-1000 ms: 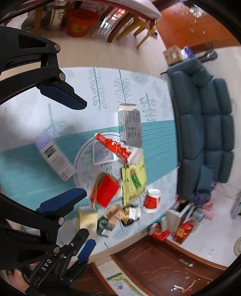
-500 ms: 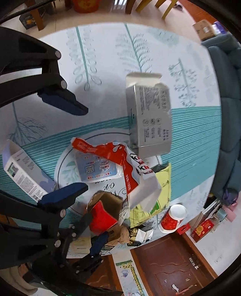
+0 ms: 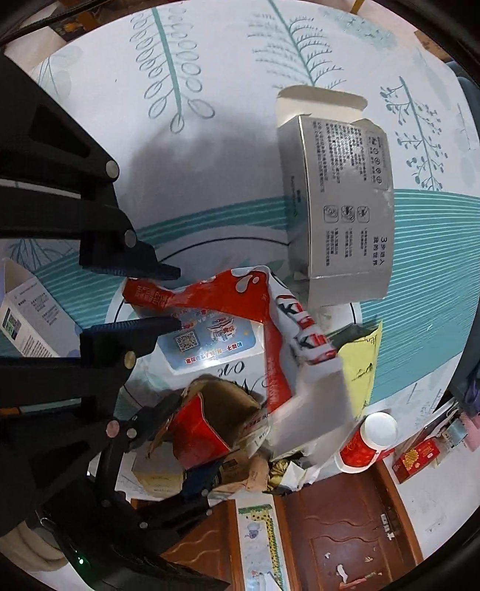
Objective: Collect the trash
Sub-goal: 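Grasp the red-white wrapper with the left gripper while the right grasps the red box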
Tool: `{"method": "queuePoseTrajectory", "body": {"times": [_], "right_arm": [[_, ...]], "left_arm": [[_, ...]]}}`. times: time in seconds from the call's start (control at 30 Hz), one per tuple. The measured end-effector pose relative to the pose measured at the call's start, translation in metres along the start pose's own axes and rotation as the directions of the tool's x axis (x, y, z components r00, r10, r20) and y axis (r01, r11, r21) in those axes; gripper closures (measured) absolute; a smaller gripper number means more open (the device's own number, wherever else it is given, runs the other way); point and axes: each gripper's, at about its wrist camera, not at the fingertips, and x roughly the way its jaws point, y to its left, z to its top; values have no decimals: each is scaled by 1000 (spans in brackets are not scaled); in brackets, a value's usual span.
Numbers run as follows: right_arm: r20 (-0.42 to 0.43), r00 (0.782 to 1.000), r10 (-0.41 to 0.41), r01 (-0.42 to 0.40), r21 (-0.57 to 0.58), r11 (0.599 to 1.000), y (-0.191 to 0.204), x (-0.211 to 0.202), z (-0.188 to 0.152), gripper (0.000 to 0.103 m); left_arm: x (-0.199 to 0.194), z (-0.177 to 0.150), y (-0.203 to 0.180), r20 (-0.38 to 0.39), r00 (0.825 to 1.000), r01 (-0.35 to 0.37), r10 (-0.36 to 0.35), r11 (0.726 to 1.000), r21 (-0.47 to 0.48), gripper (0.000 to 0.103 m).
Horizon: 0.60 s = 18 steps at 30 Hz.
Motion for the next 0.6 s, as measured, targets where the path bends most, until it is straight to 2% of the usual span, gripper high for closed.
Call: {"method": "queuePoseTrajectory", "body": {"times": [0.03,0.1,0.17,0.23,0.27,0.43,0.6], "right_arm": [[2,1000,8,-8,2,1000,0,-1,0,42],[16,1000,23,-23,8,1000,-1,-3,3,54],[23,999,24,-24,7,1000,0,-7,4,60],[41,998,51,-52,34,998,-1,-13,3,78],[46,997,54,-56,45,997,-2,-16,3,82],[105,983,149,-166,178,970,-18,-34,-4,83],[209,951,228,-291,361,886,-43,-64,-21,83]], "left_arm": [[-1,-1,-1,11,1000,-2,2,1000,1,89],[-7,-5,-4,40,999,-14,13,1000,9,92],[-15,-10,-8,71,997,-44,43,999,17,93],[-23,-14,-12,99,993,-60,57,998,25,93],[-29,-18,-15,119,991,-67,63,997,29,93],[-64,-30,-25,207,974,-104,90,993,56,93],[-93,-46,-43,261,962,-108,80,989,96,93]]}}
